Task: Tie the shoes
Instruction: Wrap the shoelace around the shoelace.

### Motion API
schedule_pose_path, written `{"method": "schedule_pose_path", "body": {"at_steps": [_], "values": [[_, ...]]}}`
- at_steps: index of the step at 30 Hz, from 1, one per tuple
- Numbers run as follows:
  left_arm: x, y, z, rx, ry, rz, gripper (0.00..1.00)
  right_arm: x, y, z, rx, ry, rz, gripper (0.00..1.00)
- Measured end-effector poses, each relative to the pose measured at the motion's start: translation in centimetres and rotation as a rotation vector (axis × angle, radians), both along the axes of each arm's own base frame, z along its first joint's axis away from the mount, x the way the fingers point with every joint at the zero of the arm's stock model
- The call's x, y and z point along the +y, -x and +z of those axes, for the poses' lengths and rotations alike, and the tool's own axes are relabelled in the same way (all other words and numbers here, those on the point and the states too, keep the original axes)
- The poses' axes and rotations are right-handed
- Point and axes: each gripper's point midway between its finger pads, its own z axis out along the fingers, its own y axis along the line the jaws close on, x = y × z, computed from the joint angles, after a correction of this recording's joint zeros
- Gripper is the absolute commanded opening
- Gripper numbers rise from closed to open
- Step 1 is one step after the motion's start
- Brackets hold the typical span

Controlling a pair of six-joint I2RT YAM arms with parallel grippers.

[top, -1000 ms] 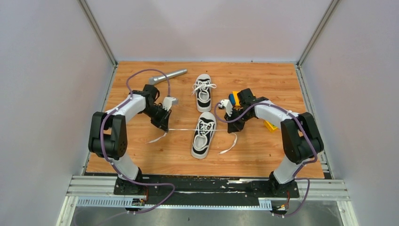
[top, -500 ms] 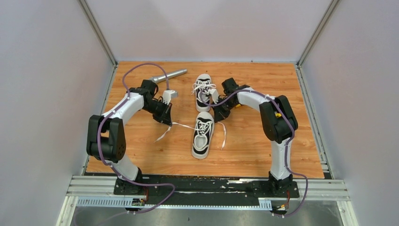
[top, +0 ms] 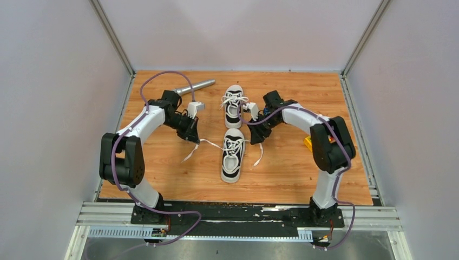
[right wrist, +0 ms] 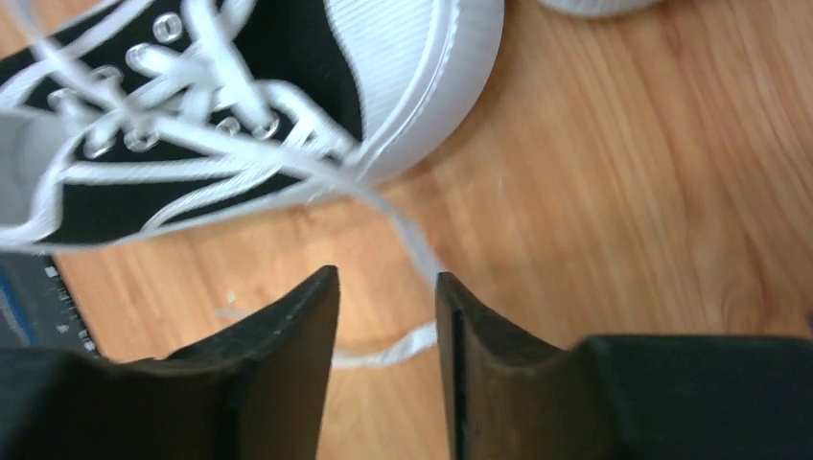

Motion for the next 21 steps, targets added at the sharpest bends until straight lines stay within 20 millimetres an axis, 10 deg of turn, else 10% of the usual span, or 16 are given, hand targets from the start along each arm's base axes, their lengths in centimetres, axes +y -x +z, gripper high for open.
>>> {"method": "schedule_pose_path", "body": {"at_steps": [6, 12, 21], "values": [[-1.6, -0.1, 1.7, -0.023, 0.096, -0.048, 0.00, -2.3, 1.4, 8.4, -0.139, -0.125, -0.021, 0.58], [-4.9, 0.0, 3.2, -0.056, 0.184, -0.173, 0.01, 0.2, 0.4, 17.6, -0.346, -0.323, 0.001, 0.58], [-8.2, 0.1, 4.7, -0.094, 0.243, -0.295, 0.01, 4.9, 1.3, 16.6, -0.311, -0.472, 0.149, 0.60]]}}
